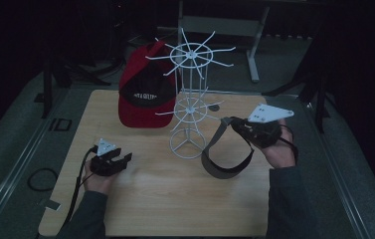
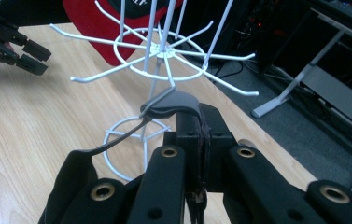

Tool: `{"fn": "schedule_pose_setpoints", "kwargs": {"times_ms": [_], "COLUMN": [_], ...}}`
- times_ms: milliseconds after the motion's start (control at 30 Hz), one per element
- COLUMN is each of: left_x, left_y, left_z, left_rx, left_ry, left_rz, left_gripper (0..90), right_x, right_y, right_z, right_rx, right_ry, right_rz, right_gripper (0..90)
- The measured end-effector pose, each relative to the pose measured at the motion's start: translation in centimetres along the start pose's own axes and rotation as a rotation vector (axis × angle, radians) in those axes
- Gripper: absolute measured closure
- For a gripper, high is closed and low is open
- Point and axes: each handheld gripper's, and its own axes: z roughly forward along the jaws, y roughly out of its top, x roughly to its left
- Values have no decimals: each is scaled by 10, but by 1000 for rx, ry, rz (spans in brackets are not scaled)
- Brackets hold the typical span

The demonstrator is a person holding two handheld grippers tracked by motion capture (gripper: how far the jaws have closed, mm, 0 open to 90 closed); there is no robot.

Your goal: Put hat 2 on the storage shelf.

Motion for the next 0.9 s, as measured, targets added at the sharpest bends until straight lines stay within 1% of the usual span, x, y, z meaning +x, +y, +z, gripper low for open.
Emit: {"fn": "schedule_pose_setpoints", "kwargs": {"times_ms": [433, 667, 900], "left_x": [0, 0, 1], "left_y": [0, 0, 0], "left_z": [0, 0, -1], "left_rx": [-2, -4, -3], "left_ry": [1, 2, 2], "left_rz": [-2, -6, -7], "left_gripper": [493, 493, 493], "right_x": [3, 3, 5], "right_y": [8, 14, 18], "right_z": [-3, -6, -11], "right_rx": [-11, -36, -51], "right_ry": [-7, -28, -34], "right_rz": [-25, -20, -26], "right_gripper": [881, 880, 880]}}
